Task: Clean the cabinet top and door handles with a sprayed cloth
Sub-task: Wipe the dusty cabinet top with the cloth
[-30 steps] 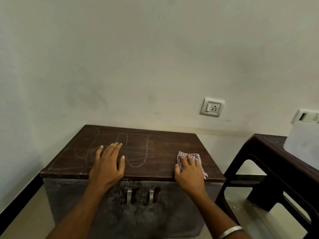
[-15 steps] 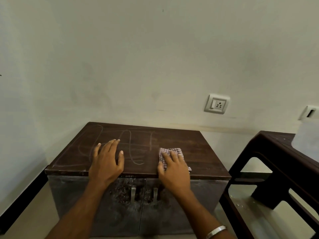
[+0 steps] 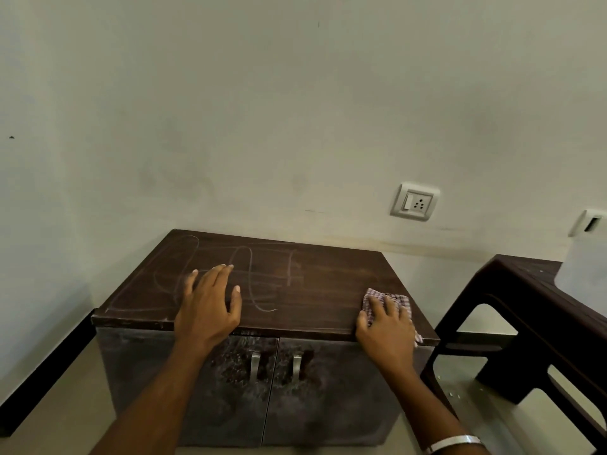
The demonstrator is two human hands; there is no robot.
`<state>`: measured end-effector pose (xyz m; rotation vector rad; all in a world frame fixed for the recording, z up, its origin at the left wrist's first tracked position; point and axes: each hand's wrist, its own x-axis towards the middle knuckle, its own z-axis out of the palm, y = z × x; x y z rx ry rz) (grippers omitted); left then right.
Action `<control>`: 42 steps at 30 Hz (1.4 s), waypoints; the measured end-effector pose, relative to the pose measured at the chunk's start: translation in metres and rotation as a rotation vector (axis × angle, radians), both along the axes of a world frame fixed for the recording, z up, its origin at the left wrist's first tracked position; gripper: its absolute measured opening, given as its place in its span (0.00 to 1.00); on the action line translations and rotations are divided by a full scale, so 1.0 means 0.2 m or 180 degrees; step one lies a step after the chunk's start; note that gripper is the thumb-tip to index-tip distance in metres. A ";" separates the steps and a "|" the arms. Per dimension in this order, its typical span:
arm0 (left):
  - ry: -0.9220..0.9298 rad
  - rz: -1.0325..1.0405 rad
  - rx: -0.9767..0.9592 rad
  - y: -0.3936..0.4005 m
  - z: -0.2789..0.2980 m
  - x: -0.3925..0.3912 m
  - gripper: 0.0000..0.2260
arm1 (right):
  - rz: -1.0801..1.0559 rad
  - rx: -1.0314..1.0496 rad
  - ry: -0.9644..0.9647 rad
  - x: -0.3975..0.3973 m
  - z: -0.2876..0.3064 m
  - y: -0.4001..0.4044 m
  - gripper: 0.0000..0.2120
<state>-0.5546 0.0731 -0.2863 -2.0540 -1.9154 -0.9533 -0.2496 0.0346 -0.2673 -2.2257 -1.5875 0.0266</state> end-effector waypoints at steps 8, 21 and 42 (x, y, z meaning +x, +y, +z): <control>-0.0075 0.0007 -0.0049 -0.01 0.00 0.00 0.26 | 0.0964 0.0037 0.0153 -0.55 0.00 0.00 0.27; -0.0149 -0.0006 0.0031 0.00 0.00 -0.01 0.27 | 0.1235 -0.0060 0.0070 -0.51 -0.02 0.21 0.27; -0.0111 -0.0013 0.0077 -0.01 0.01 0.00 0.27 | 0.1427 -0.0080 -0.0073 -0.49 0.00 0.45 0.27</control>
